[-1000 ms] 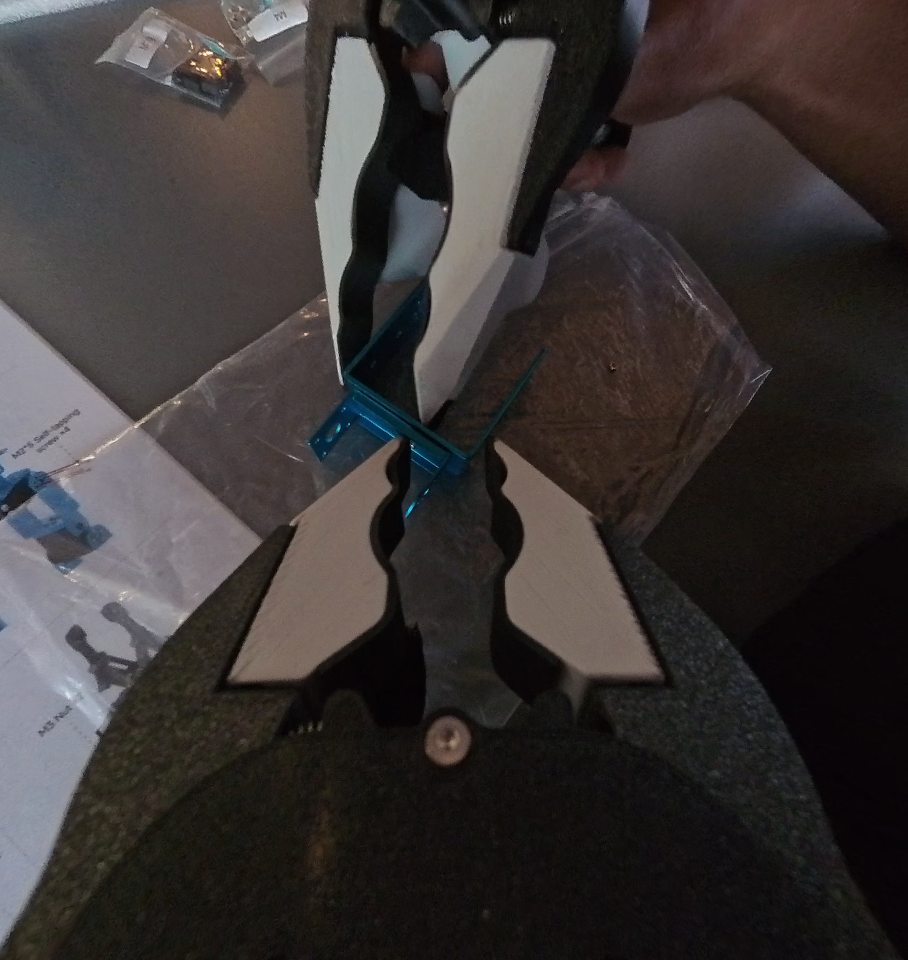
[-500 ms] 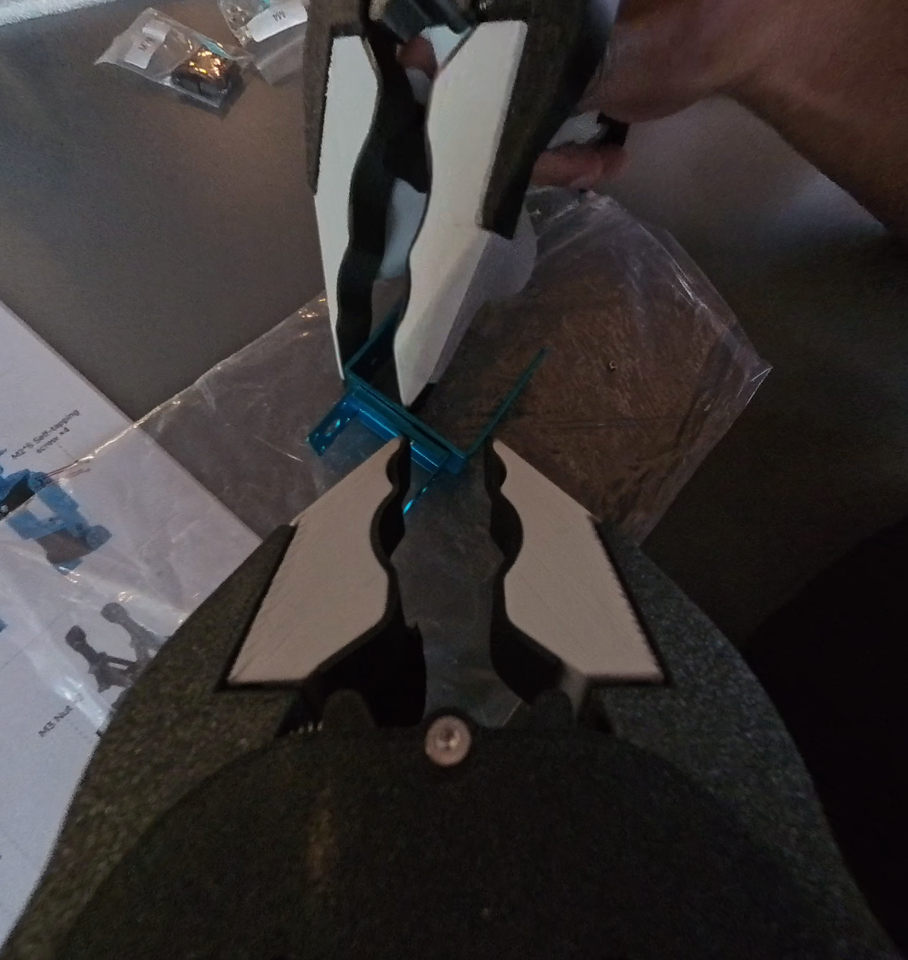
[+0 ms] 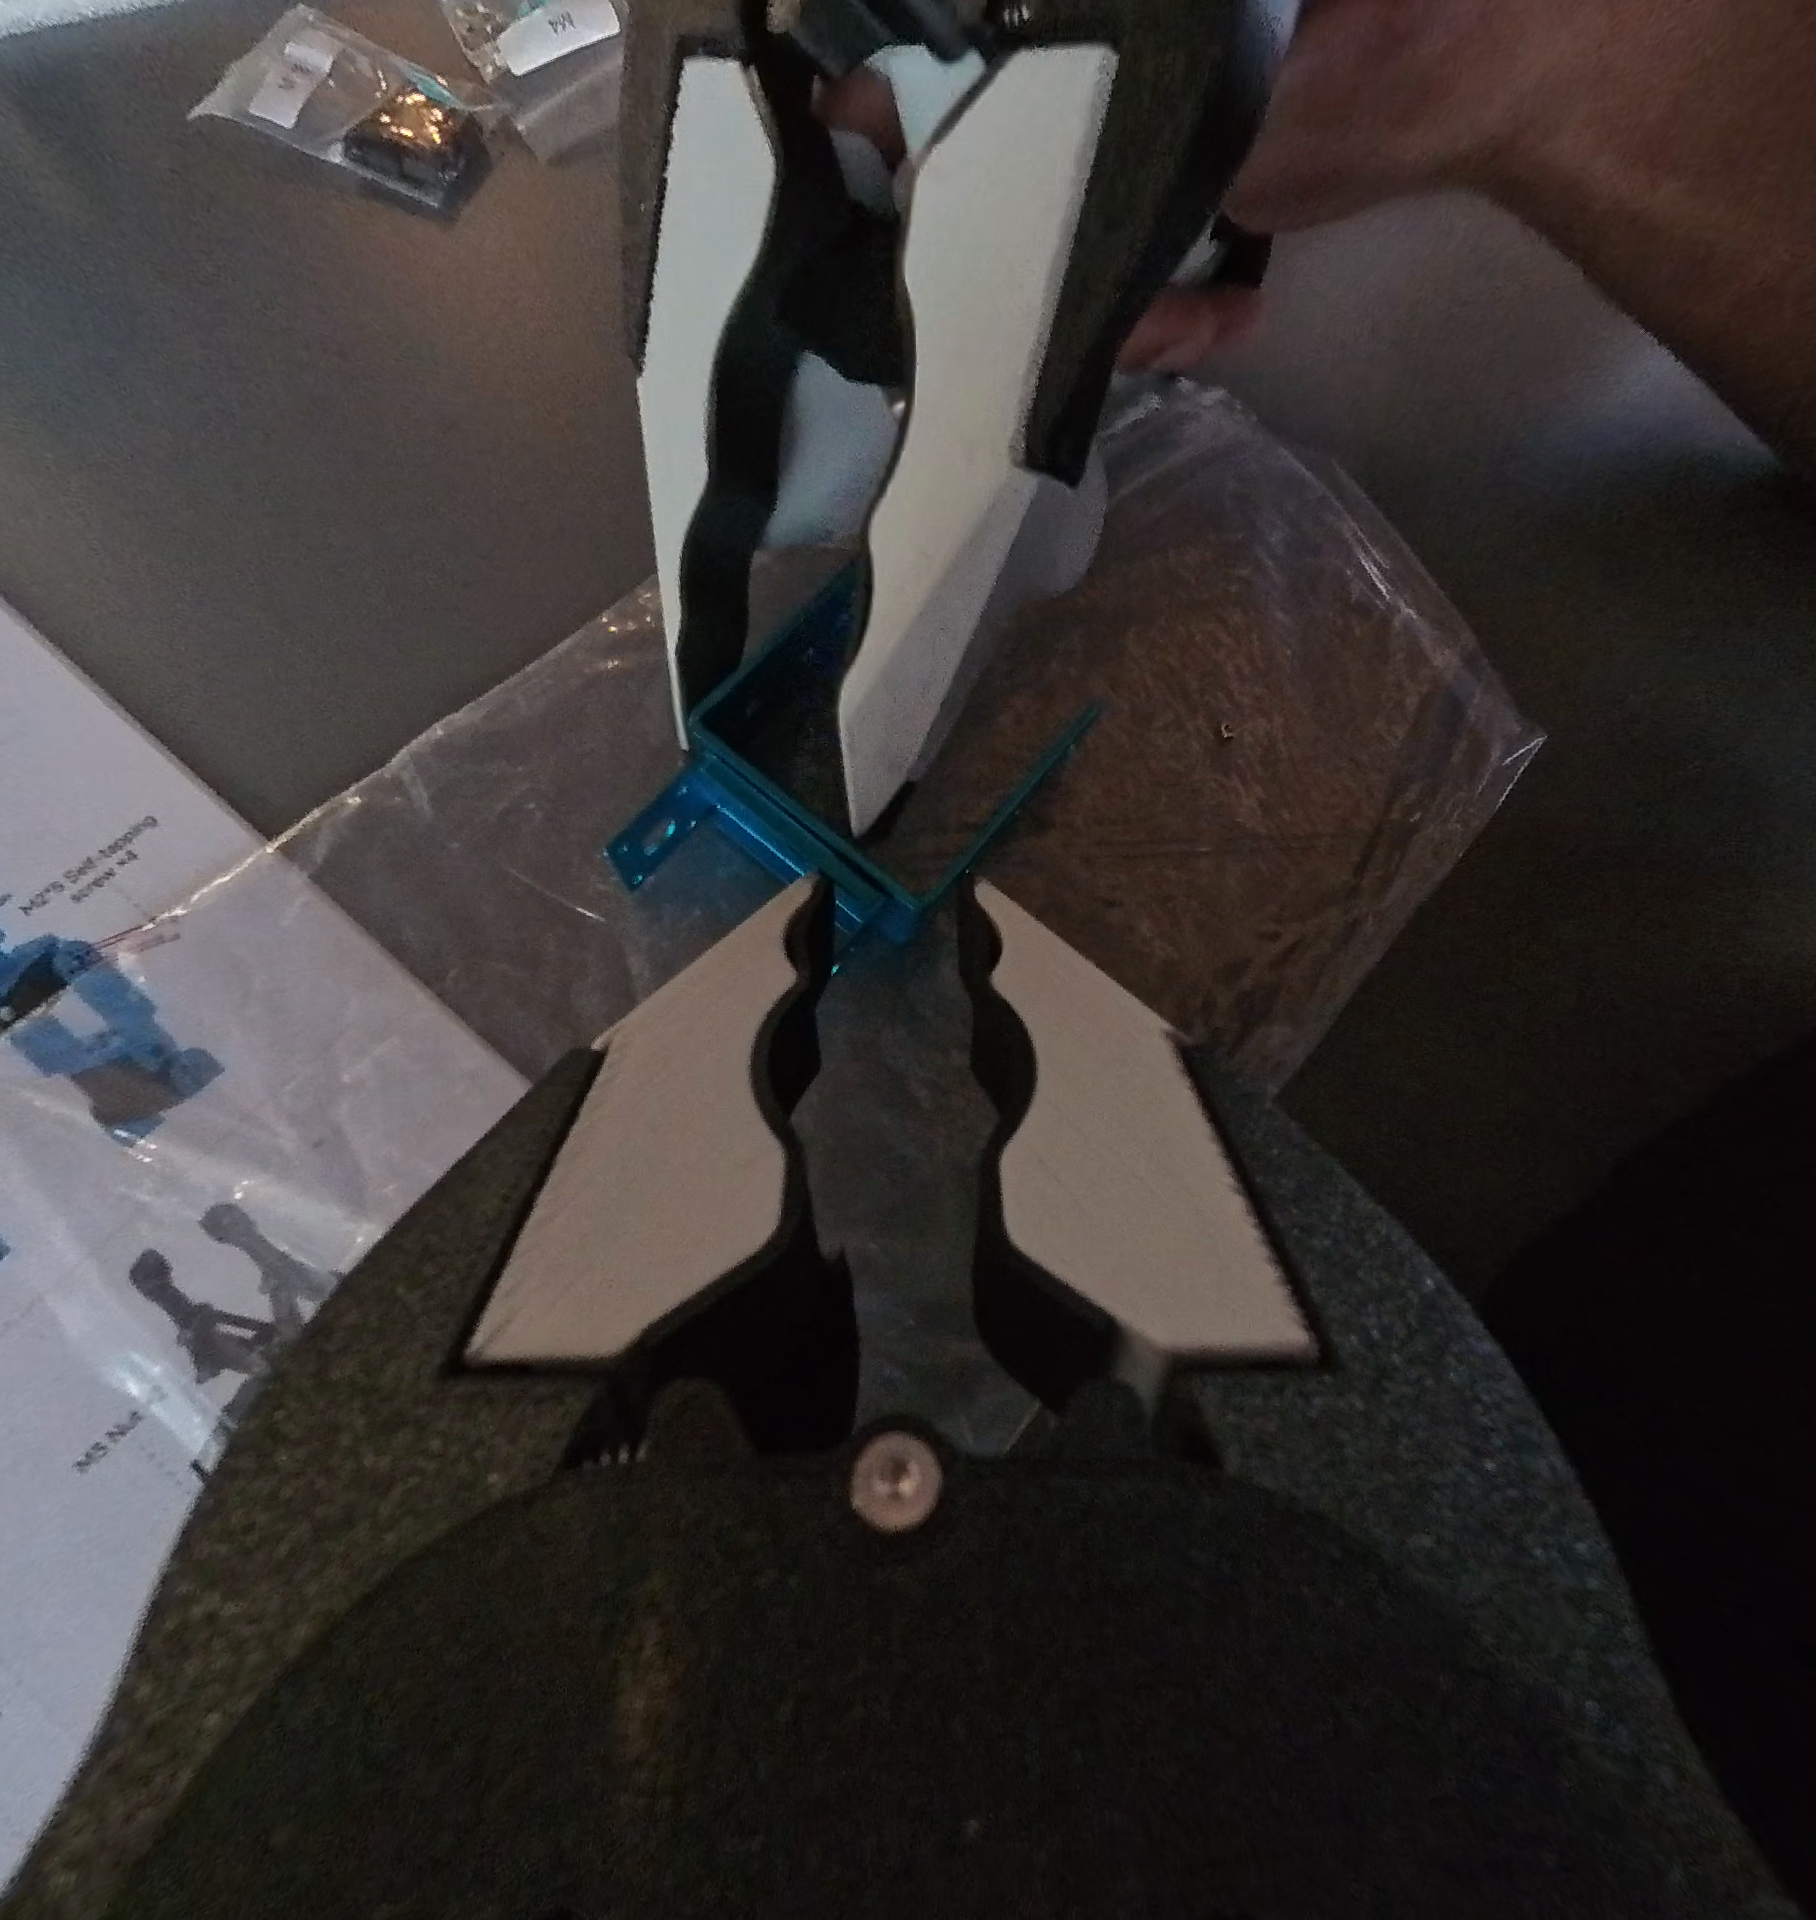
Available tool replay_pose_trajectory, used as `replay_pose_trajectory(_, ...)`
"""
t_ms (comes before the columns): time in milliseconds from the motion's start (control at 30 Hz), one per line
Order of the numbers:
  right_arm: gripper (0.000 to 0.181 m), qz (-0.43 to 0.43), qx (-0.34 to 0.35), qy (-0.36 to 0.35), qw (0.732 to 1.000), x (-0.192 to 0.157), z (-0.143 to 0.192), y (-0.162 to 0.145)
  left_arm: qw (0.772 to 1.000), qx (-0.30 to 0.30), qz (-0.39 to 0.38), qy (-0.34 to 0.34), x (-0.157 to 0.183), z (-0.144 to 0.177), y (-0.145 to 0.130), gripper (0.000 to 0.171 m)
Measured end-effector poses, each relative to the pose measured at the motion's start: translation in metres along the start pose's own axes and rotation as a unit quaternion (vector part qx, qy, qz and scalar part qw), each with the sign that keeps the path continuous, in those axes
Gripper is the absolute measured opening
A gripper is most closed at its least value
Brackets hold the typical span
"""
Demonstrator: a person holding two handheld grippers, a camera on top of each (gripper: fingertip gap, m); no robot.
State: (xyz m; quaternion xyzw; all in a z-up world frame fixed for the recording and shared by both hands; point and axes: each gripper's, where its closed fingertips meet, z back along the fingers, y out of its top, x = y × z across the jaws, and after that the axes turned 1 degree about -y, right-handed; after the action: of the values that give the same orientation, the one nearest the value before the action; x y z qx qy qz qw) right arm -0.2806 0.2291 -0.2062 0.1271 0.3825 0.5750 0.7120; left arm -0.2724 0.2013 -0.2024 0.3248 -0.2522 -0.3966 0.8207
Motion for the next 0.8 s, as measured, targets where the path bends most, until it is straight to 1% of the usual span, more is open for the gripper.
replay_pose_trajectory(133,0.037,-0.004,-0.003,-0.011,1.0,0.0031,-0.0009,0.0004,1.0,-0.002,-0.004,0.002,-0.0003,0.0001,-0.0002,0.023)
replay_pose_trajectory(200,0.036,-0.015,-0.003,-0.006,1.0,0.0036,-0.0002,0.0011,1.0,-0.002,-0.005,0.002,-0.0004,0.0,-0.0003,0.023)
replay_pose_trajectory(233,0.03,-0.028,0.001,-0.003,1.0,0.0053,0.0004,0.0021,1.0,-0.002,-0.005,0.003,-0.0006,0.0002,-0.0003,0.023)
replay_pose_trajectory(267,0.029,-0.031,0.003,-0.002,1.0,0.0064,0.0004,0.0018,1.0,-0.002,-0.005,0.004,-0.0011,0.0002,-0.0002,0.022)
replay_pose_trajectory(300,0.03,-0.03,0.005,0.001,1.0,0.0057,0.0002,0.0015,1.0,-0.003,-0.005,0.003,-0.0011,0.0002,-0.0003,0.022)
replay_pose_trajectory(367,0.041,-0.015,0.0,0.0,1.0,0.0014,-0.0002,0.0007,1.0,-0.003,-0.006,0.003,-0.0008,0.0002,-0.0003,0.022)
replay_pose_trajectory(433,0.045,-0.002,-0.009,-0.01,1.0,0.0,-0.0012,0.0003,1.0,-0.003,-0.006,0.003,-0.0006,0.0001,-0.0003,0.022)
replay_pose_trajectory(533,0.042,0.001,-0.014,-0.021,1.0,0.0015,-0.0021,0.0006,1.0,-0.006,-0.01,0.006,-0.001,0.0002,-0.0003,0.022)
replay_pose_trajectory(567,0.038,-0.004,-0.013,-0.024,1.0,0.004,-0.0017,0.0007,1.0,-0.006,-0.01,0.006,-0.0011,0.0003,-0.0003,0.022)
replay_pose_trajectory(667,0.036,-0.028,-0.003,0.0,1.0,0.0031,0.0001,0.0012,1.0,-0.005,-0.01,0.005,-0.0006,0.0002,-0.0004,0.022)
replay_pose_trajectory(733,0.036,-0.027,-0.001,0.002,1.0,0.0027,0.0,0.0008,1.0,-0.005,-0.011,0.005,-0.0002,0.0001,-0.0004,0.022)
replay_pose_trajectory(800,0.041,-0.023,-0.003,0.003,1.0,0.0008,-0.0005,0.0009,1.0,-0.005,-0.01,0.005,0.0001,0.0,-0.0004,0.022)
